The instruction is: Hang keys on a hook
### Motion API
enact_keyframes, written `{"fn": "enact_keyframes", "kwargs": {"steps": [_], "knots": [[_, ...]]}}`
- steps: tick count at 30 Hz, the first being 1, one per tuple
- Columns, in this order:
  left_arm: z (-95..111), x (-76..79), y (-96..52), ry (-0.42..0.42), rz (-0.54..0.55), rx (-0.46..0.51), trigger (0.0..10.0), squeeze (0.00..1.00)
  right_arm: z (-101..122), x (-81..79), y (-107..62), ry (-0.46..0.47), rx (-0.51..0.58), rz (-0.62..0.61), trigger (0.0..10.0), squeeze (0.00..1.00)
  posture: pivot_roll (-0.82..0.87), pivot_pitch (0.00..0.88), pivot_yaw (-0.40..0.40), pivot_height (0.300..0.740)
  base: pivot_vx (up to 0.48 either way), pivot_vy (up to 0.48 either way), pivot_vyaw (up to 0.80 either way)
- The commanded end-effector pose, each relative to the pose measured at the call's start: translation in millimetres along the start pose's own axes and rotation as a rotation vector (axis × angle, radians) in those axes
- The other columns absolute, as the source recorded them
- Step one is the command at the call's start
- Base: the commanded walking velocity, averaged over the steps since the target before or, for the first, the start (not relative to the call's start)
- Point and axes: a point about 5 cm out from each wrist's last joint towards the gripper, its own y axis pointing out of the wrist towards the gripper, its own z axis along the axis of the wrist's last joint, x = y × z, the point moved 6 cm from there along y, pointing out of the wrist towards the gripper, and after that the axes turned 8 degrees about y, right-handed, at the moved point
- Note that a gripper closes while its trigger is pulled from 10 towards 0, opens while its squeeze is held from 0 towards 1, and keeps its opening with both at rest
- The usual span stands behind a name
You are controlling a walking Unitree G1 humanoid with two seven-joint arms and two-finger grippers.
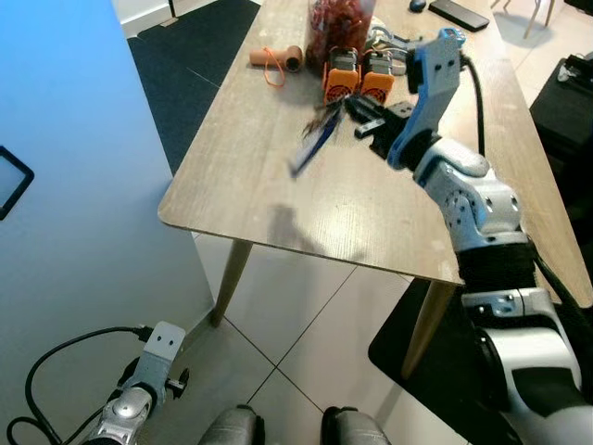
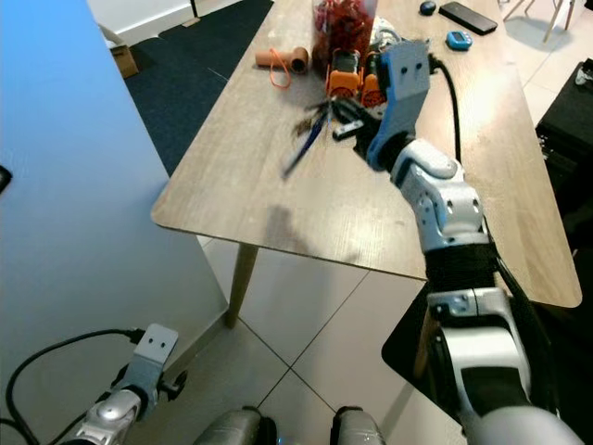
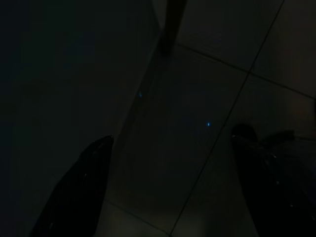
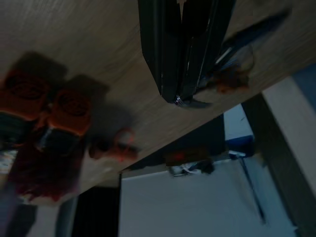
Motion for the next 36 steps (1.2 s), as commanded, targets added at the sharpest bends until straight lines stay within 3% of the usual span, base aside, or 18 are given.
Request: {"fn": "enact_keyframes", "kwargs": {"steps": [1,3,4,7,9,11,17,25,27,30,32,35,36], "knots": [[-9,6.1,-2.0,-0.009,-0.012,-0.027,10.0,0.23,-3,4.2,-1.0,0.011,0.001,-0.01,10.0,0.0,0.07,0.167,-0.022,0.74,0.0,0.0,0.0],[-9,6.6,-1.7,-0.011,-0.013,-0.027,10.0,0.23,-20,-11.4,-2.4,-0.011,-0.087,0.078,10.0,0.0,0.07,0.167,-0.023,0.74,0.0,0.0,0.0],[-9,6.6,-1.7,-0.011,-0.013,-0.027,10.0,0.23,-20,-11.4,-2.4,-0.011,-0.087,0.078,10.0,0.0,0.07,0.167,-0.023,0.74,0.0,0.0,0.0],[-9,8.2,-1.4,-0.012,-0.015,-0.028,10.0,0.23,-52,-29.7,-15.4,-0.039,-0.228,0.192,10.0,0.0,0.06,0.166,-0.023,0.74,0.0,0.0,0.0],[-9,8.2,-1.4,-0.012,-0.015,-0.028,10.0,0.23,-52,-29.7,-15.4,-0.039,-0.228,0.192,10.0,0.0,0.06,0.166,-0.023,0.74,0.0,0.0,0.0],[-8,10.2,-1.1,-0.013,-0.02,-0.027,10.0,0.23,-80,-43.3,-32.8,-0.044,-0.315,0.269,10.0,0.0,0.06,0.166,-0.021,0.74,0.0,0.0,0.0],[-8,12.8,-1.3,-0.013,-0.027,-0.025,10.0,0.23,-101,-61.1,-54.3,-0.027,-0.379,0.354,10.0,0.0,0.05,0.163,-0.02,0.74,0.0,0.0,0.0],[-9,15.1,-1.4,-0.016,-0.03,-0.027,10.0,0.22,-103,-65.9,-66.2,-0.006,-0.371,0.372,10.0,0.0,0.05,0.136,-0.02,0.74,0.0,0.0,0.0],[-9,15.5,-1.1,-0.018,-0.029,-0.027,10.0,0.22,-100,-65.5,-68.3,-0.001,-0.357,0.369,10.0,0.0,0.05,0.129,-0.02,0.74,0.0,0.0,0.0],[-6,15.4,0.1,-0.026,-0.026,-0.023,10.0,0.23,-83,-51.2,-66.5,-0.012,-0.275,0.294,10.0,0.0,0.05,0.114,-0.015,0.74,0.0,0.0,0.0],[-4,15.2,1.3,-0.026,-0.025,-0.02,10.0,0.22,-62,-27.9,-58.6,-0.046,-0.181,0.174,10.0,0.0,0.04,0.108,-0.011,0.74,0.0,0.0,0.0],[-3,15.1,1.7,-0.026,-0.026,-0.019,10.0,0.22,-53,-18.7,-56.4,-0.057,-0.145,0.125,10.0,0.0,0.04,0.108,-0.011,0.74,0.0,0.0,0.0],[-1,15.4,2.4,-0.024,-0.027,-0.017,10.0,0.22,-41,-0.1,-52.9,-0.074,-0.093,0.031,10.0,0.0,0.04,0.102,-0.006,0.74,0.0,0.0,0.0]]}}
